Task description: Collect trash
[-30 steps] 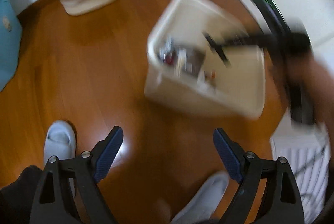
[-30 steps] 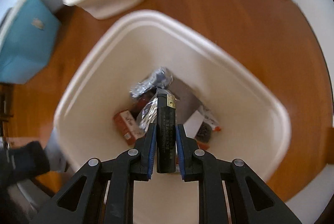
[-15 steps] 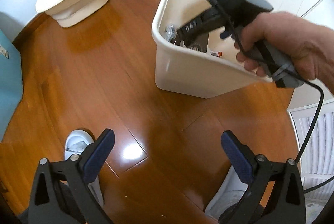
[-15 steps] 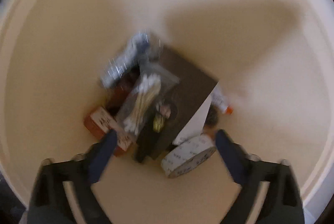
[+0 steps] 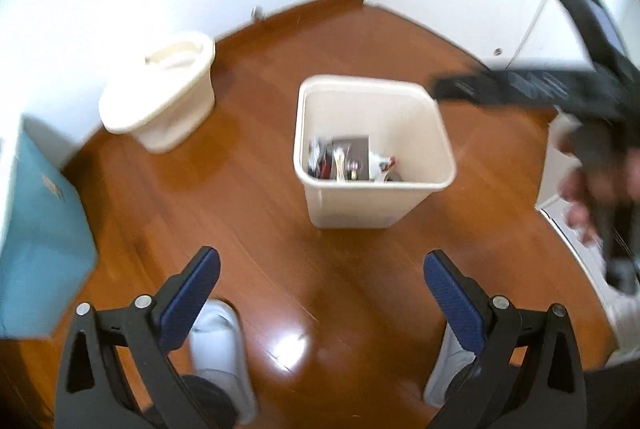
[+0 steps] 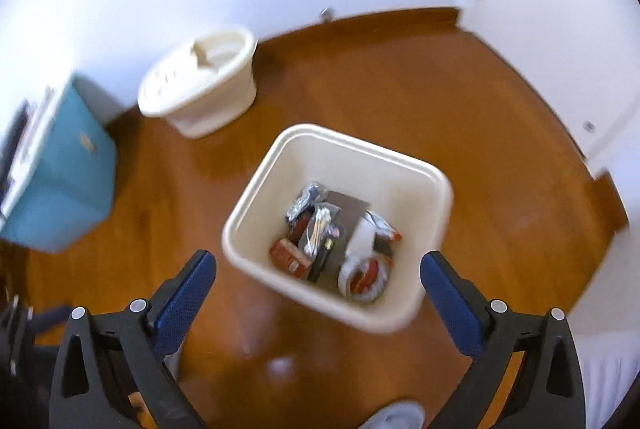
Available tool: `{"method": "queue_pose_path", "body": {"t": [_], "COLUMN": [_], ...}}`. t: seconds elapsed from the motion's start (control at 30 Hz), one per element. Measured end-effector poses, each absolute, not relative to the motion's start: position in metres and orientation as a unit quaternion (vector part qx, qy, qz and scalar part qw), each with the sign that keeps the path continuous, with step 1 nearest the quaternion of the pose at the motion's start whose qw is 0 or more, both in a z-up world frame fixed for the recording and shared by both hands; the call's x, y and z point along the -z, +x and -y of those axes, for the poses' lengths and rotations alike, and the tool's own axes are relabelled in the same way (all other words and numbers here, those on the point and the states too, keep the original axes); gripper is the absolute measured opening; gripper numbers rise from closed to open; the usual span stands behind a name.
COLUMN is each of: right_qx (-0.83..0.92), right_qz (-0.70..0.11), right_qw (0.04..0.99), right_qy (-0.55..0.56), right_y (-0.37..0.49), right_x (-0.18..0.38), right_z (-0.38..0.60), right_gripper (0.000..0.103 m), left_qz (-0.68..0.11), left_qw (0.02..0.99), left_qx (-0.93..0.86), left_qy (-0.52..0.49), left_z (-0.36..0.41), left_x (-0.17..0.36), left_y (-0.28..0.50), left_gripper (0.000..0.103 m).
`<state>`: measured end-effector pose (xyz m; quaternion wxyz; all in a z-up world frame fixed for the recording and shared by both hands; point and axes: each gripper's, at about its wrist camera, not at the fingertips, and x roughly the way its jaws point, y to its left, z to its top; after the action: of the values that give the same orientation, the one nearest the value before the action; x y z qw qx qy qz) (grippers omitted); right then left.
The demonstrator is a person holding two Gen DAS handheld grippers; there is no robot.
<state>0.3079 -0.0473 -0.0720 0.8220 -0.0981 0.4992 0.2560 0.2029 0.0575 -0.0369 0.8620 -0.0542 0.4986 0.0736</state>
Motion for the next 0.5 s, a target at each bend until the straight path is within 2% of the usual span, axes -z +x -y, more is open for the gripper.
{"method": "queue_pose_path", "body": {"t": [0.2,0.27,0.37,0.5], "right_qx": [-0.222,-0.223,-0.219,-0.227], "right_qz": [-0.434,-0.415,-0.396,-0.405], "right_qw": [0.872,0.881,0.892,0.886], "right_qy": [-0.042,-0.029,-0.018,-0.022], "right_y": [0.181,0.139,0.078,0.007], "right_x": [-0.022,-0.035,-0.04,-0.021], "right_z": [0.124,0.141,0.159,0.167], "right_gripper": [0.103,0.103,0.103,0.103], "left_qz": [-0.445,-0.433,-0.421,-0.408], "left_qw": [0.893,0.897,0.904,0.911], "left_qx": [-0.071,-0.081,-0.074,-0.053], "left_qy": [0.001,0.01,0.008,0.009], "left_z": [-0.05,-0.049,-0.043,-0.025], "left_x": [-0.029,-0.038,-0.044,-0.04], "left_y": [0.13,0.111,0.075,0.031], "left_gripper": [0.103,0.103,0.103,0.103]}}
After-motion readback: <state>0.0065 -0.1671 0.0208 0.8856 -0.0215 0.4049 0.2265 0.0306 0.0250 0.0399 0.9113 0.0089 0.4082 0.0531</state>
